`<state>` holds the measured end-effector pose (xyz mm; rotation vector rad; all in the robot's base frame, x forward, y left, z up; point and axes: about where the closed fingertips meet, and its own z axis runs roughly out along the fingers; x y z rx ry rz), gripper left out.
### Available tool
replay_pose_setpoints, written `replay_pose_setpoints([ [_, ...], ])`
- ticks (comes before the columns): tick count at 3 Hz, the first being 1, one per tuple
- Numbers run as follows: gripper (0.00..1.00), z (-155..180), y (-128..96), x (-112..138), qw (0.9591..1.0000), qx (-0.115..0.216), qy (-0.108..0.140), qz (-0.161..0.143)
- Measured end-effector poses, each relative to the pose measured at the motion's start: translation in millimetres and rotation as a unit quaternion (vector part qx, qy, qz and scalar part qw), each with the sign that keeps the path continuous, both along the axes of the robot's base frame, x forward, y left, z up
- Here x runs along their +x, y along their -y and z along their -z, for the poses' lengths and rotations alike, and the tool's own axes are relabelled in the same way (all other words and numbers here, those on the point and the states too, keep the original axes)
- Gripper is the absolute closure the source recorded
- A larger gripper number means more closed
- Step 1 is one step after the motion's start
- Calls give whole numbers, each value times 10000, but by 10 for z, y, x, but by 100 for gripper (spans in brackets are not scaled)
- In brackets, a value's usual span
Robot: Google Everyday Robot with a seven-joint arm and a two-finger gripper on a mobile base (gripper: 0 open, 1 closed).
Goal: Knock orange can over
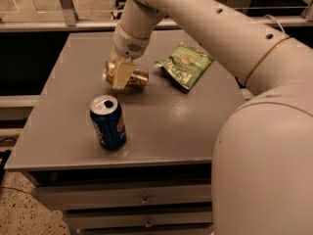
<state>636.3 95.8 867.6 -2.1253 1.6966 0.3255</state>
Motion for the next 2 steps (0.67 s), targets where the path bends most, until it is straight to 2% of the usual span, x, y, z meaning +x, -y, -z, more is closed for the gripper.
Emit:
replay_pose_setpoints([
  [2,21,138,-105,-44,9998,-110,-88,-114],
])
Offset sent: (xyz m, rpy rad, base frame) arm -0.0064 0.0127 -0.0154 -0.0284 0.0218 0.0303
